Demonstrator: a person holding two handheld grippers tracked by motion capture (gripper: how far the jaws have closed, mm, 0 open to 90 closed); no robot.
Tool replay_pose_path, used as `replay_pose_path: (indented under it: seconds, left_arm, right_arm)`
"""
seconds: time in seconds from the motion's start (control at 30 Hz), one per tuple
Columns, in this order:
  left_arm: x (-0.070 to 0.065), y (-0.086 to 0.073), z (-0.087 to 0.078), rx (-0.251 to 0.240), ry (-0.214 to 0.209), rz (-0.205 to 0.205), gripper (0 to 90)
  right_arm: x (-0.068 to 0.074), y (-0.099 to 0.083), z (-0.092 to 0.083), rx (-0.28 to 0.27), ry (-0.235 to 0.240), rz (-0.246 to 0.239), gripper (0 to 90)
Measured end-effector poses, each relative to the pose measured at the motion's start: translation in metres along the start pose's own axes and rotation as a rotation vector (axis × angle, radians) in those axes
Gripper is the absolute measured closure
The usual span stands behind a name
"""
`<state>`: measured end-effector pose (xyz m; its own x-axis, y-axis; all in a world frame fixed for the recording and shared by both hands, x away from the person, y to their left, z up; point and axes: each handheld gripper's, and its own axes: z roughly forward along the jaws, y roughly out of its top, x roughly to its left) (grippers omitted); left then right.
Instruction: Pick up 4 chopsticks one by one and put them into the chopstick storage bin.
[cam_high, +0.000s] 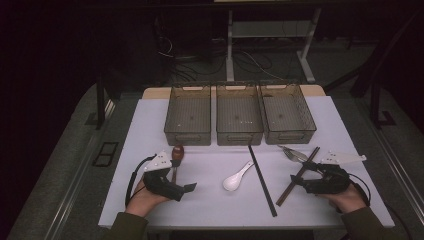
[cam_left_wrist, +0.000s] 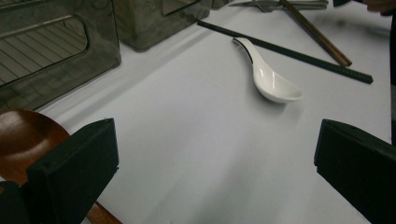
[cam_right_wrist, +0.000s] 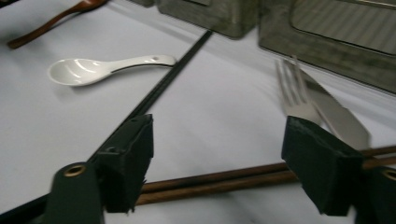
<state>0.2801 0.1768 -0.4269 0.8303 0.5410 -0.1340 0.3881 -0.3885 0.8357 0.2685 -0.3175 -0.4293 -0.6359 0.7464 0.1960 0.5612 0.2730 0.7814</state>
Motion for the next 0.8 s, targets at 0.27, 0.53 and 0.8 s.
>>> replay_pose_path:
  seconds: [0.27, 0.53, 0.8]
  left_arm:
    - [-0.001, -0.001, -0.001, -0.007, 0.001, -0.002, 0.0]
    - [-0.001, 0.0, 0.0, -0.009, 0.0, -0.005, 0.0]
    - [-0.001, -0.001, 0.0, -0.007, 0.002, -0.004, 0.0]
  right_arm:
    - [-0.032, 0.009, -0.009, 0.033, -0.155, 0.053, 53.2]
    - [-0.057, 0.014, -0.016, 0.032, -0.222, 0.103, 69.3]
    - [-0.083, 0.014, -0.011, 0.076, -0.29, 0.162, 83.5]
